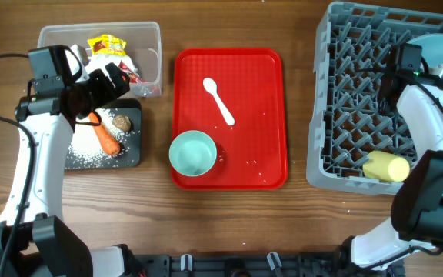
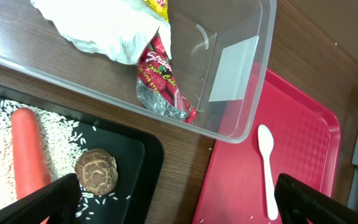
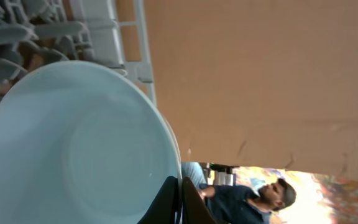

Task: Sort waste into correct bins and load items into the dishwasher rack
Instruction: 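Carry the light-blue bowl with the right gripper into the rack, then move the right gripper to the green bowl and grasp its rim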

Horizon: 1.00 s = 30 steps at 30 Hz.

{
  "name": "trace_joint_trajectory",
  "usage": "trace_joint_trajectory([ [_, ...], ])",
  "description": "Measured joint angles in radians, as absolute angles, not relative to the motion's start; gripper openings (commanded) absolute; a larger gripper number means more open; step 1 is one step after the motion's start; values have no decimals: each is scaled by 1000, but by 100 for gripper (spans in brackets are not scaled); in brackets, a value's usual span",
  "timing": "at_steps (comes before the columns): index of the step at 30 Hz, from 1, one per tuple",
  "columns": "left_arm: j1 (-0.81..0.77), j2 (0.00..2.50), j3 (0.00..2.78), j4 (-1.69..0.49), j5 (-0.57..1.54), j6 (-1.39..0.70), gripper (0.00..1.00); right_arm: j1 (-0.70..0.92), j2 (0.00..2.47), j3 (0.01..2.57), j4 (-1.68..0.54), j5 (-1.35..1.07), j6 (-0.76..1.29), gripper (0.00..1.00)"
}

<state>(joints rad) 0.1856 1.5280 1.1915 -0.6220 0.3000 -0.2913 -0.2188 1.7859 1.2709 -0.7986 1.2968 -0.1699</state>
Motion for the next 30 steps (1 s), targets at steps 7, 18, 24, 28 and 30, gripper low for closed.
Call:
trace_joint_trajectory([
  [7, 186, 1528, 1192, -622, 300, -291, 100, -217, 1786, 1271, -754, 1274, -183, 10],
  [18, 186, 1528, 1192, -623, 300, -291, 100, -24, 1786, 1264, -398, 1202, -351, 75],
  [24, 186, 1528, 1192, -622, 300, -291, 100, 15, 1786, 1264, -361, 1201, -415, 100],
  [28, 186, 1528, 1192, -622, 300, -291, 100, 78, 1786, 1264, -310, 1201, -413, 100],
  [30, 186, 1528, 1192, -622, 300, -291, 100, 134, 1785, 1264, -307, 1187, -385, 100],
])
